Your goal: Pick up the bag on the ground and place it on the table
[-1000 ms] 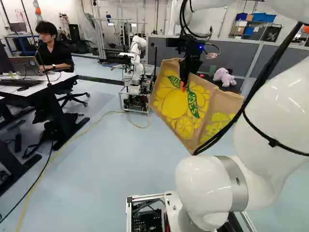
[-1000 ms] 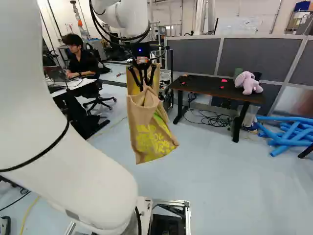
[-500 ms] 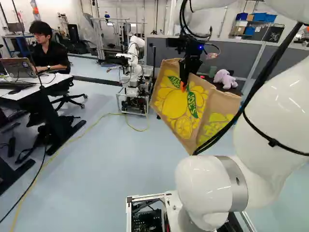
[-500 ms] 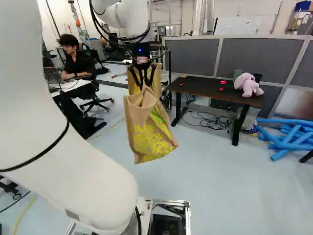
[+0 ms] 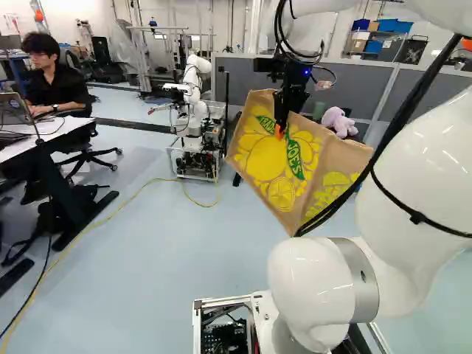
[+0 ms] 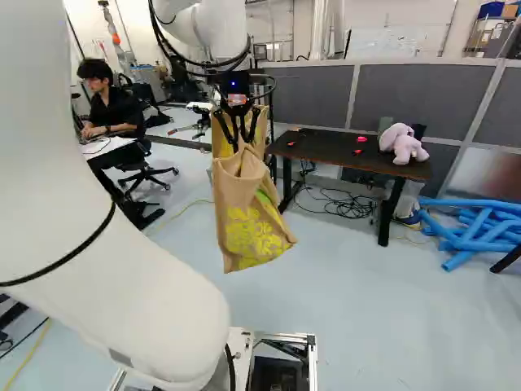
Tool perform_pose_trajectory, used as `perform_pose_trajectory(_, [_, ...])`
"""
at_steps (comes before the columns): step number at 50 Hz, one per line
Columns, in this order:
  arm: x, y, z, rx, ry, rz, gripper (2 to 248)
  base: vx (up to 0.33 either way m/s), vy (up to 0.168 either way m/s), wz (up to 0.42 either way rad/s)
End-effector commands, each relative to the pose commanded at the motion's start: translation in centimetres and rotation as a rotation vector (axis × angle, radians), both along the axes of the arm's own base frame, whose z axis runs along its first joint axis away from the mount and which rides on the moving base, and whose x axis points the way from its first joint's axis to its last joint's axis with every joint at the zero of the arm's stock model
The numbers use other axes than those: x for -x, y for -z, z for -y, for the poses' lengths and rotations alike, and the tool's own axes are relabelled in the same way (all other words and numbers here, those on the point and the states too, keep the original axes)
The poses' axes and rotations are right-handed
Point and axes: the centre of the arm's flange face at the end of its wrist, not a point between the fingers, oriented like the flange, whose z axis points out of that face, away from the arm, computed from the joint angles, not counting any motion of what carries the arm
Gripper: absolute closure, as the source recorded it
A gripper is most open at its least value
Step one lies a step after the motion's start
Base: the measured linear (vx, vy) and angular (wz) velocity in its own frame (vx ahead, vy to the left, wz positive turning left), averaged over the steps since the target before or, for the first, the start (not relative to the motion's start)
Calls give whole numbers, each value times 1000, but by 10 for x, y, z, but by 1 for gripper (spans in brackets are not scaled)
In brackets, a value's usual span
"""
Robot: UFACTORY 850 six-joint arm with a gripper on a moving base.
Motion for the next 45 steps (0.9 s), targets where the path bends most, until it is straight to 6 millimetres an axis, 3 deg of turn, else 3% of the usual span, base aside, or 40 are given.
perform_pose_trajectory(45, [0,0,0,0,0,0,228,164,-121,-166])
